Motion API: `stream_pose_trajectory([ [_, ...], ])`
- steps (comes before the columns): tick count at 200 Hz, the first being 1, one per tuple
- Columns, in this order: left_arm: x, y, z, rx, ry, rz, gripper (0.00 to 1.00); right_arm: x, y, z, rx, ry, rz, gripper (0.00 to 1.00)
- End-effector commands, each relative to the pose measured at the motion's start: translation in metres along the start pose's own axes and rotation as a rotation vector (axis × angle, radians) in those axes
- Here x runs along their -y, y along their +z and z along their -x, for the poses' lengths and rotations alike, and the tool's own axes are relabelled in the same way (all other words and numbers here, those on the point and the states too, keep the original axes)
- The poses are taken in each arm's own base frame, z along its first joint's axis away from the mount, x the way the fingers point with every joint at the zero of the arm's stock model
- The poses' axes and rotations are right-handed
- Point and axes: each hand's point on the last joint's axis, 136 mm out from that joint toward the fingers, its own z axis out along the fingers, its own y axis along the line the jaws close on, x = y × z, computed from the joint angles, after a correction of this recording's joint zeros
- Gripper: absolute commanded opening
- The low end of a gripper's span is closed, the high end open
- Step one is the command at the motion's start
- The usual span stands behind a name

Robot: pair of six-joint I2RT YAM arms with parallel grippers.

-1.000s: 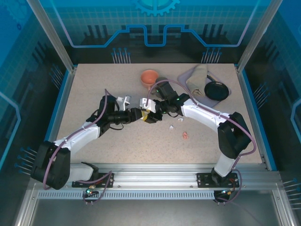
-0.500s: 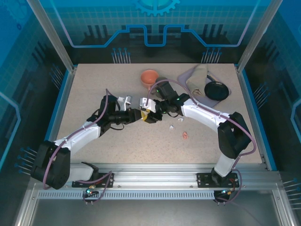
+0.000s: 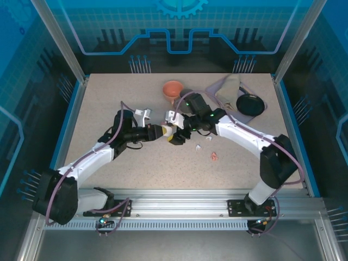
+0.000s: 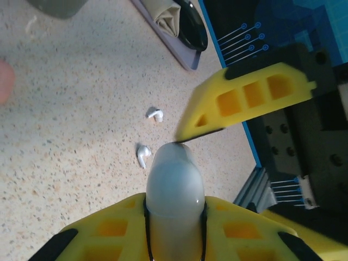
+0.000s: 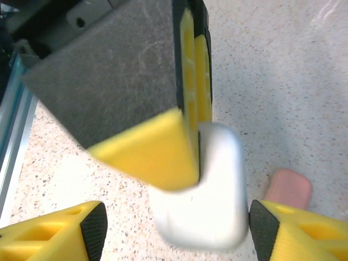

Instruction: Insert the wireless bluetooth earbuds into the charging case

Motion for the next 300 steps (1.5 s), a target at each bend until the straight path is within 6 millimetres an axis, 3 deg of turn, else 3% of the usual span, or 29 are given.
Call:
stream_pose_trajectory([
  [1, 0.011, -0.01, 0.018, 0.092, 0.183, 0.013, 0.05, -0.003, -0.032, 0.013, 0.066, 0.039, -0.047, 0.75],
  [20, 0.018, -0.013, 0.021, 0.122, 0.282, -0.003, 0.05, -0.002, -0.055, 0.015, 0.116, 0.055, -0.113, 0.78],
  [58, 0.051, -0.021, 0.016, 0.186, 0.624, -0.076, 0.0, 0.004, -0.094, 0.006, 0.209, 0.083, -0.249, 0.87],
  [92, 0.071, -0.028, 0.009, 0.201, 0.866, -0.09, 0.0, 0.004, -0.112, 0.003, 0.261, 0.071, -0.339, 0.91],
  [97, 0.074, -0.028, 0.007, 0.197, 0.9, -0.099, 0.0, 0.0, -0.108, -0.006, 0.256, 0.077, -0.339, 0.91],
  [144, 0.091, -0.034, -0.015, 0.111, 1.124, -0.192, 0.0, -0.019, -0.116, -0.004, 0.329, -0.084, -0.38, 0.91],
  [184, 0.1, -0.035, -0.015, 0.125, 1.216, -0.214, 0.0, -0.041, -0.107, 0.008, 0.336, -0.253, -0.361, 0.91],
  [239, 0.107, -0.034, -0.013, 0.126, 1.232, -0.216, 0.0, -0.041, -0.102, 0.036, 0.349, -0.35, -0.397, 0.79],
  [271, 0.105, -0.033, -0.013, 0.119, 1.227, -0.207, 0.0, -0.036, -0.095, 0.043, 0.313, -0.386, -0.431, 0.67],
  [300, 0.105, -0.034, -0.015, 0.11, 1.227, -0.207, 0.0, -0.037, -0.091, 0.049, 0.31, -0.414, -0.435, 0.65],
])
